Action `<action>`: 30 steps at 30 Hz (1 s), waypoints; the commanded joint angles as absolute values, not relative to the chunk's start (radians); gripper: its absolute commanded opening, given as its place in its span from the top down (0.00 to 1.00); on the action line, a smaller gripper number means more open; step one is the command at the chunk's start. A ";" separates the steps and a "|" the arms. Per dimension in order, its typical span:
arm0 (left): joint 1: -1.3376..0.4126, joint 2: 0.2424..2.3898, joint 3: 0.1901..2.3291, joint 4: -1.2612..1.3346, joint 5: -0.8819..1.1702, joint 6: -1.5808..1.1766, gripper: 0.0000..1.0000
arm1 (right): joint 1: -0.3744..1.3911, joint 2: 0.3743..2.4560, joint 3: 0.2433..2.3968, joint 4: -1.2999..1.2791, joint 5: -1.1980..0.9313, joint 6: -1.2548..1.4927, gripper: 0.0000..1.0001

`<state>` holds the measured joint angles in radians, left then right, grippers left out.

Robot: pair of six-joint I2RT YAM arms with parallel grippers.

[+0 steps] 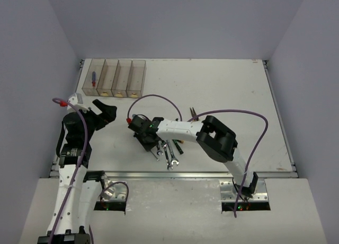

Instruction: Sort the tools into containers

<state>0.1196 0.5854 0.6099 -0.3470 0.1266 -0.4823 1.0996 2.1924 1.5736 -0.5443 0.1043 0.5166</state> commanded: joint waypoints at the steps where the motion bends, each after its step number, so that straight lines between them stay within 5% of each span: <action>1: 0.115 0.589 0.539 -0.270 0.263 -0.610 0.00 | 1.106 2.137 1.512 -0.477 0.115 0.520 1.00; 10: 0.115 0.568 0.400 -0.072 0.468 -0.722 0.00 | 1.029 1.798 1.246 -0.256 0.046 0.575 1.00; 13: 0.094 0.594 0.220 0.334 0.692 -0.923 0.00 | 1.005 1.701 1.210 -0.197 0.022 0.573 1.00; 20: -0.139 0.776 0.182 0.701 0.605 -1.032 0.01 | 0.986 1.629 1.201 -0.128 -0.087 0.577 1.00; 30: -0.169 0.871 0.221 0.742 0.542 -1.021 0.37 | 0.987 1.541 1.149 -0.085 -0.122 0.587 1.00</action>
<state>-0.1593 0.8522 0.1633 0.6507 0.5712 -1.0281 0.9834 1.6016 1.1521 -0.1782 -0.0897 0.5781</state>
